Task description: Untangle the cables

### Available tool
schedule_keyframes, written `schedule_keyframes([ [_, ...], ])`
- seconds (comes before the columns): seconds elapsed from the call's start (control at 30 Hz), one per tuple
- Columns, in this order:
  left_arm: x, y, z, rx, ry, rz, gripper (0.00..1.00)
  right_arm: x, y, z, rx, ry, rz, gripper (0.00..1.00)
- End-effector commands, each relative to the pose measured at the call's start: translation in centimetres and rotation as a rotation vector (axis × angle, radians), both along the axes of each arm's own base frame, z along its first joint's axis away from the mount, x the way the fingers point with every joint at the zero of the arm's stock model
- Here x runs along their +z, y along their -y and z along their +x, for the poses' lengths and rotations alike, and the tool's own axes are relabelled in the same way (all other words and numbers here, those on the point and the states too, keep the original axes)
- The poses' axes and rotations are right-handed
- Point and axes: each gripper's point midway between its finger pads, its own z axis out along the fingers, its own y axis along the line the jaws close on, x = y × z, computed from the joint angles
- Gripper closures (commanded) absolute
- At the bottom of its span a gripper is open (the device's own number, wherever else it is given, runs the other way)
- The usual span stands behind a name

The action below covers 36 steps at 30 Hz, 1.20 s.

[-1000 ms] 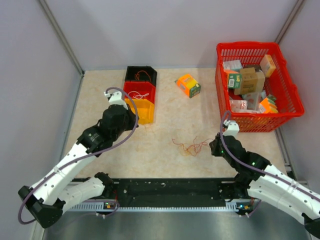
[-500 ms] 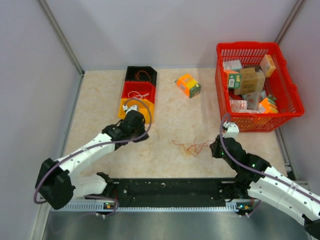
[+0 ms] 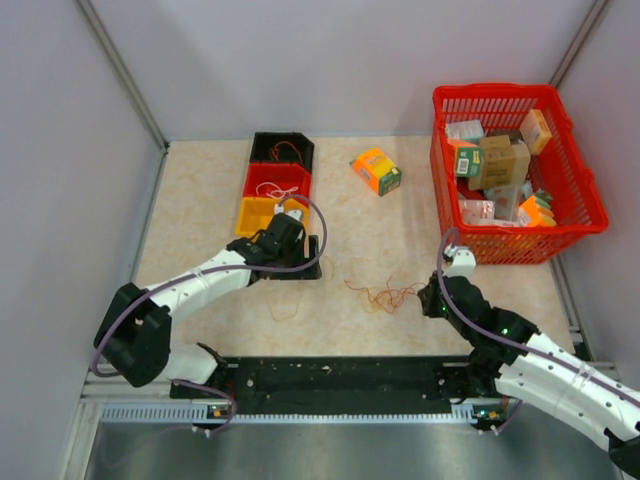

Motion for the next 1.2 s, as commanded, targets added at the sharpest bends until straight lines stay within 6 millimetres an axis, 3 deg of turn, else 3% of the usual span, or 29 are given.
schedule_keyframes([
  [0.0, 4.2, 1.8, 1.4, -0.099, 0.154, -0.100, 0.02, 0.0, -0.2, 0.5, -0.010, 0.018, 0.013, 0.98],
  [0.33, -0.8, 1.6, 1.7, -0.138, 0.007, 0.067, 0.04, -0.3, -0.1, 0.7, -0.016, 0.012, -0.003, 0.98],
  [0.67, -2.8, 2.6, 3.1, -0.128, 0.044, 0.280, 0.15, -0.5, -0.1, 0.7, -0.014, 0.015, -0.005, 0.98],
  [0.87, -3.4, 4.3, 1.8, -0.173, 0.053, 0.296, 0.02, -0.3, -0.2, 0.8, -0.011, 0.019, -0.004, 0.98],
  [1.1, -5.5, 4.9, 1.3, -0.194, 0.031, 0.365, 0.02, -0.4, -0.4, 0.8, -0.003, 0.016, -0.004, 0.98],
  [1.17, -6.2, 4.5, 1.7, -0.181, 0.024, 0.413, 0.08, -0.4, -0.3, 0.8, -0.004, 0.018, -0.003, 0.98],
])
